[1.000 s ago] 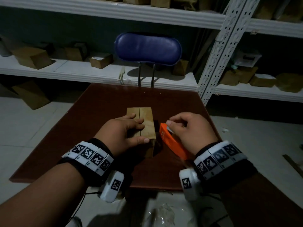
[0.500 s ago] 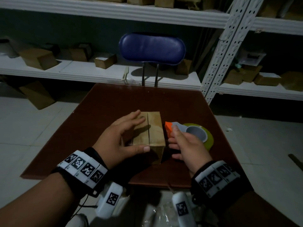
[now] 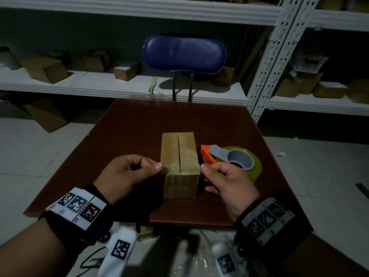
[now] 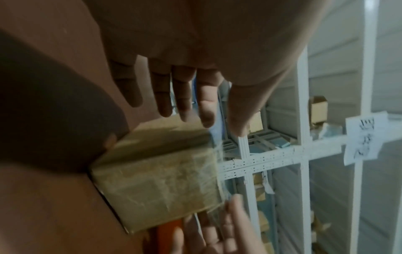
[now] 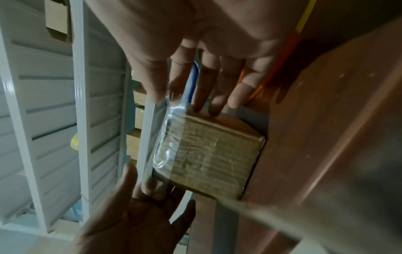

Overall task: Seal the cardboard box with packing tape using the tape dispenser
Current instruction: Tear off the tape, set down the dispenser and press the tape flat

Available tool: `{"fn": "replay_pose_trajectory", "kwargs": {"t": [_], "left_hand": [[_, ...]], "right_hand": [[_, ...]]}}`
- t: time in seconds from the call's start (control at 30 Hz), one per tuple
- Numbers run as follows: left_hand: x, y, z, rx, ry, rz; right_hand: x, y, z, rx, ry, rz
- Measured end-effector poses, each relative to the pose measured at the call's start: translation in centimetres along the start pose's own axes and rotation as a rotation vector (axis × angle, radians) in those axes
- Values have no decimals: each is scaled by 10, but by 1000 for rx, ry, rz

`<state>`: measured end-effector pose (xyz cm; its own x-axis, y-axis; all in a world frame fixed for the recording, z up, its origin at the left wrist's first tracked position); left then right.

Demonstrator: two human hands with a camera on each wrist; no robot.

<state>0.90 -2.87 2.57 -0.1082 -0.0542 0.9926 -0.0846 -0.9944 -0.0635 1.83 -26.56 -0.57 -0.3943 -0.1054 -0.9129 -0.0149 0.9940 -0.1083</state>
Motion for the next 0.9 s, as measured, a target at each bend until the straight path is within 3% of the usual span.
{"fn": "replay_pose_trajectory", "kwargs": {"t": [0.2,0.57,0.9], "left_hand": [[10,-10,4,84,125,42],[27,-5,4,28,310,223],[34,0,4,-26,421,311]], "right_hand": [[-12,2,-6,13,-80,-25],[-32,3,-23,62,-331,-182],[-26,2,-21,84,-350,-225]]}}
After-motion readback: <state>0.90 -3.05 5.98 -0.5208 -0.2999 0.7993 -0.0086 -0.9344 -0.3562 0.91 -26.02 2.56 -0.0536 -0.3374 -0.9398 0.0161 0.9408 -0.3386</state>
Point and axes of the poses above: each hand's wrist, its own z-axis towards the middle knuckle, its own y-axis out of the palm, x = y × z, the point moved 10 cm from there along z, towards the middle knuckle, and after that the axes turned 15 degrees about y, right-handed, at the moved point
